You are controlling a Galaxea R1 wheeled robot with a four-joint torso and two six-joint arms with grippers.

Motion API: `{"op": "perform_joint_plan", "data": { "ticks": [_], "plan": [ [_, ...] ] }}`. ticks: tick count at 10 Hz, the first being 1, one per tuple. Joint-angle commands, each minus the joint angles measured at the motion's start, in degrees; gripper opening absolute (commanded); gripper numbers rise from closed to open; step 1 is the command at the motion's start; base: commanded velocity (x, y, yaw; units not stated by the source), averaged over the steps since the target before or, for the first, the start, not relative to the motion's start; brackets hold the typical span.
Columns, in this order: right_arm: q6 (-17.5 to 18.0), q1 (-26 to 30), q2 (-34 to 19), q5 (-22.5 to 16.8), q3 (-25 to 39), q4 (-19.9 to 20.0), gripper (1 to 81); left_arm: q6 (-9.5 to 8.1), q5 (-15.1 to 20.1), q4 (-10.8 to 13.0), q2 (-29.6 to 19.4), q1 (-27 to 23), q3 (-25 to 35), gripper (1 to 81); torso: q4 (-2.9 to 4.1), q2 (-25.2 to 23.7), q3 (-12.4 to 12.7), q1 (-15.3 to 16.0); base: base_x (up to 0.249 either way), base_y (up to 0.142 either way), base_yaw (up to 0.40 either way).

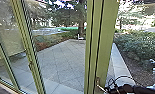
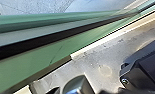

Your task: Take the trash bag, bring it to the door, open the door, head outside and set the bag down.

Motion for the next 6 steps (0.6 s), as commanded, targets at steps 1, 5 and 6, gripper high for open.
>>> {"op": "perform_joint_plan", "data": {
  "ticks": [1, 5, 6],
  "plan": [
    [2.93, 4.37, 3.84, -2.66, -2.45, -1.57, 81.1, 0.19, 3.47, -0.53, -0.57, -1.92, 0.42, 1.0, 0.00, 0.00, 0.00, 0.00, 0.000, 0.000, 0.000],
    [3.02, 0.60, 7.09, 2.35, -8.42, -2.01, 81.1, 0.11, 3.47, -1.14, -0.75, -2.00, 0.42, 1.0, -0.02, -0.02, 0.02, -0.04, 0.000, 0.000, 0.000],
    [2.94, 0.24, 6.92, 4.72, -8.77, -1.93, 81.1, 0.19, 3.56, -1.84, -0.92, -2.00, 0.42, 1.0, -0.02, -0.05, 0.02, -0.04, 0.000, 0.000, 0.000]
  ]
}}
